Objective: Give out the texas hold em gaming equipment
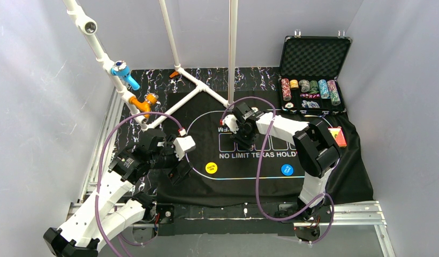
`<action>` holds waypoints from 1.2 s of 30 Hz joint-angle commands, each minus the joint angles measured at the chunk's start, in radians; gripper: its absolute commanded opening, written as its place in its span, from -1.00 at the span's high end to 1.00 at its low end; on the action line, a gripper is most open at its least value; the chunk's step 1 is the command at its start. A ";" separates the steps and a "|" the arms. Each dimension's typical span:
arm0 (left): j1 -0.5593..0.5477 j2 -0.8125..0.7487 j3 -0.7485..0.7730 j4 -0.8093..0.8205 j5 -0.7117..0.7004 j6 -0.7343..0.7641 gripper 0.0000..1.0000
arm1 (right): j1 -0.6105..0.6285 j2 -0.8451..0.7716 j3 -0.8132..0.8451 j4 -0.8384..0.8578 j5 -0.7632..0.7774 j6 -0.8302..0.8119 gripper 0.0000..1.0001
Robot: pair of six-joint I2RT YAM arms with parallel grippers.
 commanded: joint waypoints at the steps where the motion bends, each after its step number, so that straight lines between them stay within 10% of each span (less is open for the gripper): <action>1: 0.005 -0.013 -0.009 -0.008 0.000 0.007 -0.99 | 0.003 -0.026 0.024 -0.014 -0.003 0.002 0.00; 36: 0.005 -0.001 -0.007 -0.005 0.002 0.007 -0.99 | -0.048 -0.448 -0.355 -0.299 -0.060 -0.316 0.21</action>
